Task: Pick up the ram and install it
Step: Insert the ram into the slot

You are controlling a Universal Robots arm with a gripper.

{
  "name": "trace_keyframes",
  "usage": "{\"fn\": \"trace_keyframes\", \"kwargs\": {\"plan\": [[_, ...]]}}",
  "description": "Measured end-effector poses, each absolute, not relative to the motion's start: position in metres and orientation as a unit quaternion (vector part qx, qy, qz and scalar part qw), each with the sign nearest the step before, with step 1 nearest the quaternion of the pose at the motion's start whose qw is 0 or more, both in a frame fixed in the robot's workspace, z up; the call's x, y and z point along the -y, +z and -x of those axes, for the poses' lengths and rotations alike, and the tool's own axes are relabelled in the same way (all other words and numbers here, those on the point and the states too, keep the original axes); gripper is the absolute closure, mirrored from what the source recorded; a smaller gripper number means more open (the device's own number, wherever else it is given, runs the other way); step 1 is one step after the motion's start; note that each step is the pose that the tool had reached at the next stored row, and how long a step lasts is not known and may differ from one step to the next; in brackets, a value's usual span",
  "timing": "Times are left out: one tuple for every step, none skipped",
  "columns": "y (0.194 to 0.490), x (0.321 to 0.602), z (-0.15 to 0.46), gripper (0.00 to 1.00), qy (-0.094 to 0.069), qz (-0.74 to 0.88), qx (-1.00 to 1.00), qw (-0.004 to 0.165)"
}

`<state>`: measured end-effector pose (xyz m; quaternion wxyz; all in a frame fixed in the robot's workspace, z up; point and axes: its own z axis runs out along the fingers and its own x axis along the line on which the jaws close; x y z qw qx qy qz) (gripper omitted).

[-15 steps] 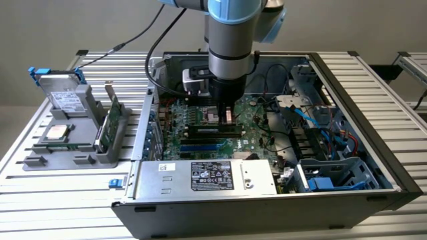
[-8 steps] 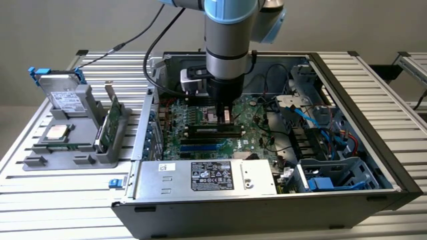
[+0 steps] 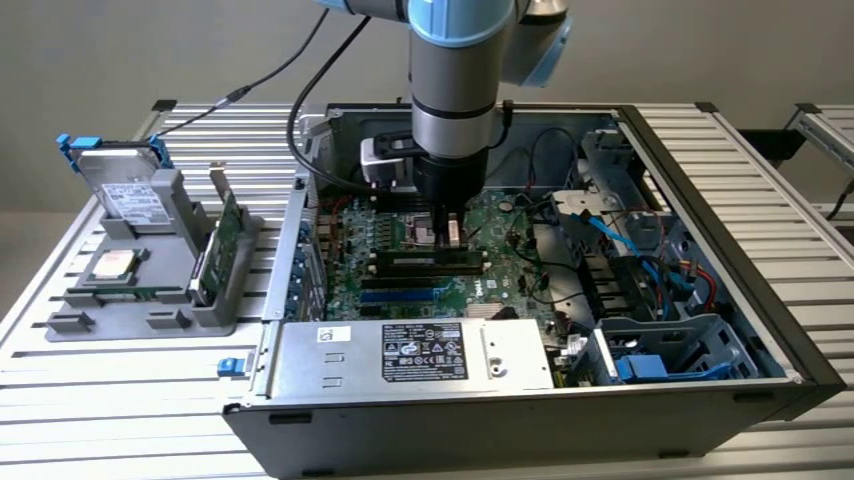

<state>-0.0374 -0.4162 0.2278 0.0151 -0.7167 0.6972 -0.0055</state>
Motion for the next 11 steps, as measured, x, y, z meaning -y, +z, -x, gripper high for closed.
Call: {"fn": "trace_keyframes", "kwargs": {"plan": [[0.2277,0.4161,0.0374,0.87,-0.006,0.717,-0.697,0.015],[0.2276,0.416,0.0374,0.87,-0.007,0.717,-0.697,0.014],[0.2276,0.4158,0.0374,0.87,-0.007,0.717,-0.697,0.013],[0.2276,0.4155,0.0374,0.87,-0.008,0.717,-0.697,0.013],[0.2275,0.4153,0.0374,0.87,-0.008,0.717,-0.697,0.013],[0.2275,0.415,0.0374,0.87,-0.008,0.717,-0.697,0.013],[0.2274,0.4148,0.0374,0.87,-0.008,0.717,-0.697,0.013],[0.2273,0.4145,0.0374,0.87,-0.009,0.717,-0.697,0.012],[0.227,0.4143,0.0374,0.87,-0.009,0.717,-0.697,0.012],[0.2269,0.4142,0.0374,0.87,-0.009,0.717,-0.697,0.012],[0.2268,0.4141,0.0374,0.87,-0.009,0.717,-0.697,0.012]]}}
